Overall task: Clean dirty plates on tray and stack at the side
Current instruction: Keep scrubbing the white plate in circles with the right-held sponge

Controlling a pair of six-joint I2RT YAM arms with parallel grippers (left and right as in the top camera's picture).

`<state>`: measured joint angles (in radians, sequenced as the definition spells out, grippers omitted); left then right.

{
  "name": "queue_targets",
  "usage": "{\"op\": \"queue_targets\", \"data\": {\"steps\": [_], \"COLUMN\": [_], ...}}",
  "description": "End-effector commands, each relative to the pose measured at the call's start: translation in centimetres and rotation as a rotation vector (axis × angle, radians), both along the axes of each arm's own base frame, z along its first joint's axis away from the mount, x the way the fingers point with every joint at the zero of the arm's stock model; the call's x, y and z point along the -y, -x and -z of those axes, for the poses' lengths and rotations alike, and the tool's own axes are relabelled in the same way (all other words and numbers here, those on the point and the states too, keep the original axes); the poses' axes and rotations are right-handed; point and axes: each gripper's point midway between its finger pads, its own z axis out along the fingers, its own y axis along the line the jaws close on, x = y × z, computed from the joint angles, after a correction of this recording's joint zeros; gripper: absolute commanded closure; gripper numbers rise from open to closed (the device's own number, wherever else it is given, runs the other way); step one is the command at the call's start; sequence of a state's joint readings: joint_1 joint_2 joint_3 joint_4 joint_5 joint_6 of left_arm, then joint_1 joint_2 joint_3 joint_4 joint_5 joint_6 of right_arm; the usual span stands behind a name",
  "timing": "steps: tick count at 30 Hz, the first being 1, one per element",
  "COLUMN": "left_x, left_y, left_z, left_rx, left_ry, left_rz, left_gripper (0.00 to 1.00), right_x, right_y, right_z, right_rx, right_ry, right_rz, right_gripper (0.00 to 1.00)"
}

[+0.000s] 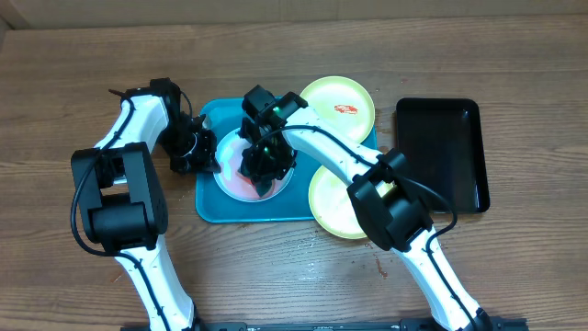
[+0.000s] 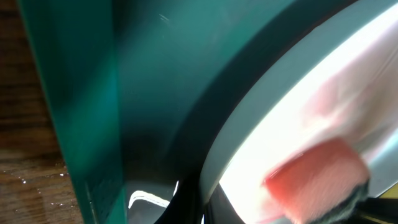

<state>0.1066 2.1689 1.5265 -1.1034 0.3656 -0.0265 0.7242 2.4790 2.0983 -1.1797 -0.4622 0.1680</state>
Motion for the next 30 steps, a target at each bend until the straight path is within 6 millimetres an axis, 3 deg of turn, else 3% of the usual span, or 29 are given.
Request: {"op": "queue_targets", "data": {"steps": [1,4,8,14,19,22,25,30], "left_x": [-0.1,-0.1,-0.1,-0.1,-0.1,-0.1,-0.1,-0.1], "left_y": [1.0,1.0,1.1,1.1,1.1,1.1,1.1,1.1], "left_z": [1.8,1.8,1.8,1.8,1.8,1.8,1.8,1.8], "left_rx": [-0.047,-0.044,-0.044,-0.043,-0.043,-0.043,-0.042,-0.042], "left_ry": [-0.026,-0.025,-0.024,-0.023,-0.023,-0.023,-0.023,-0.023], "left_rz": [0.020,0.026,0.034,0.037,0.037,0.038,0.040,0.040], "left_gripper": [0.96,0.96,0.96,0.96,0.96,0.96,0.96,0.96], "right_x": [1.8,3.9,7.4,8.9,6.8,4.1,1.5,-1.8], "right_y": [0.1,-1.6,-5.5,-9.4,-11.6,-11.6,-10.7,-7.2], "right_z": [2.2,2.6,2.2,0.3,-0.1,0.3,1.4,2.8], "right_rx": [0.036,0.103,0.235,0.365,0.422,0.384,0.300,0.119], "right_ry": [0.120,0.231,0.408,0.473,0.370,0.250,0.140,-0.008], "right_rz": [-0.049,-0.008,0.157,0.348,0.410,0.401,0.371,0.261], "right_gripper": [0.96,0.96,0.96,0.96,0.96,0.96,0.96,0.96]}}
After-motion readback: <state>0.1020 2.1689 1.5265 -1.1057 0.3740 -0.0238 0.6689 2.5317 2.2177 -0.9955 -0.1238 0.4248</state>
